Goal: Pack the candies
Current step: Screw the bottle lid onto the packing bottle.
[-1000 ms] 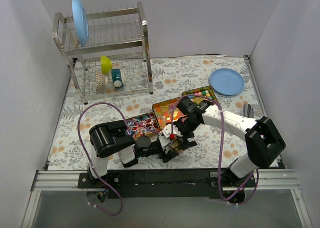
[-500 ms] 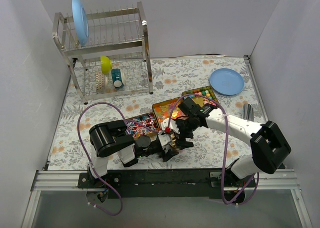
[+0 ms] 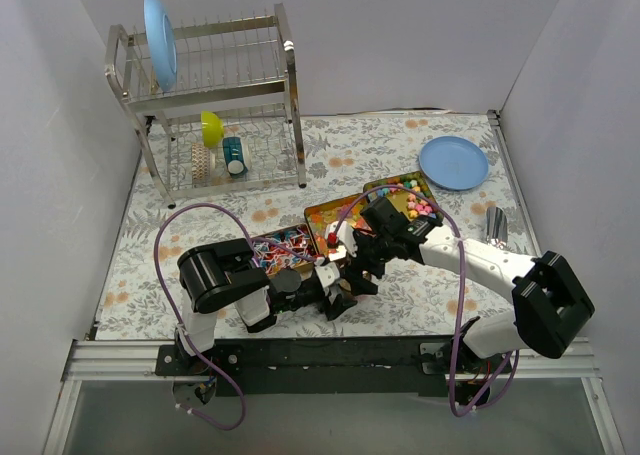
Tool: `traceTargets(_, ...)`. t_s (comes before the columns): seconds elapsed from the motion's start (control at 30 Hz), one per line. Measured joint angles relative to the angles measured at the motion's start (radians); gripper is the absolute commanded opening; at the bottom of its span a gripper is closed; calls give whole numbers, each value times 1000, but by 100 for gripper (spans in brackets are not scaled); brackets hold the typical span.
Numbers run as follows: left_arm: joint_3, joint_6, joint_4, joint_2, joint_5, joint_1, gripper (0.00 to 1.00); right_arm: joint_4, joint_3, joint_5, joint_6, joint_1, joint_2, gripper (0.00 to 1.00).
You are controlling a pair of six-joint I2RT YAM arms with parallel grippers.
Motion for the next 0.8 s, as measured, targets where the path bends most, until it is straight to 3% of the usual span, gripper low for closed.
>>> traceTargets(0.1,1,-11,0,0,-1,2,0,10,-2,15,69,-2,-4,62)
traceTargets(0.13,1,-3,-2,0,-2,2,0,13,-1,16,109,-5,-5,75)
traceTargets(0.27,5,12,-3,4,-15,0,0,11,4,20,242,-18,-9,98)
traceTargets(0.57,23,14,0,19,-21,-2,0,-142,51,48,302,-23,-68,98)
traceTargets(0.8,33,13,2,29,-24,-2,0,-136,3,69,270,-23,-125,98)
